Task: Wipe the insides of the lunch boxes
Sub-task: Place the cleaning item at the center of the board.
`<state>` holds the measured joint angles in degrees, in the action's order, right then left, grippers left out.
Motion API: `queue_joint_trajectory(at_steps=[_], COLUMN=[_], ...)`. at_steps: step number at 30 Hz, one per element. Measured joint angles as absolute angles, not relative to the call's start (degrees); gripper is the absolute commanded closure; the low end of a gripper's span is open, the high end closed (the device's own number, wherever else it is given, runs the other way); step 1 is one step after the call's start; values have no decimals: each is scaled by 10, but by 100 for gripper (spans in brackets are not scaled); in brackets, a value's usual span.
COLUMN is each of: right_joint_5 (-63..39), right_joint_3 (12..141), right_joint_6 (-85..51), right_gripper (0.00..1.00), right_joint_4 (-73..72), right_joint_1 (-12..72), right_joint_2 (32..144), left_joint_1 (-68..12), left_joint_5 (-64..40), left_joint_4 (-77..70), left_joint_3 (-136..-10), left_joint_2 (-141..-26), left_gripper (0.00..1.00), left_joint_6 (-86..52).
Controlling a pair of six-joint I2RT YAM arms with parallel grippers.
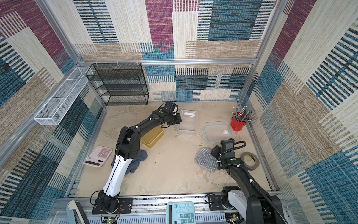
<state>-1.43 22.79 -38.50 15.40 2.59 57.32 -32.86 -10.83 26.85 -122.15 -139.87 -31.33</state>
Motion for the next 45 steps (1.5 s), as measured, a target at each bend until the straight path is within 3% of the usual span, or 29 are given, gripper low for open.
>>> queue_joint_trajectory(at_steps=[3, 7, 11, 25, 33, 45], right_joint_5=[0, 6, 12, -1, -22, -14], right_joint_3=[251, 288, 321, 368, 295, 338], right_joint_6=[-385, -371, -357, -388, -427, -434], right_gripper=[0, 2, 2, 2, 2, 1], right_joint_4=[163, 171, 183, 262, 315, 305], right_joint_1=[25, 25, 25, 24, 24, 19], right_joint_2=[564, 533, 521, 470, 497, 505], left_joint_1=[-329, -329, -329, -380, -431, -544], left_joint_5=[-114, -124, -125, -138, -185, -244], left_joint_4=[266, 251, 211, 62, 29, -76], left_joint_3=[-1216, -1171, -1110, -861, -816, -704], left_joint_2=[-1395, -1360, -1306, -1126, -1108, -1113], left_gripper=[60, 38, 28, 28, 31, 33], left_joint_6=[-313, -313, -312, -272, -251, -229])
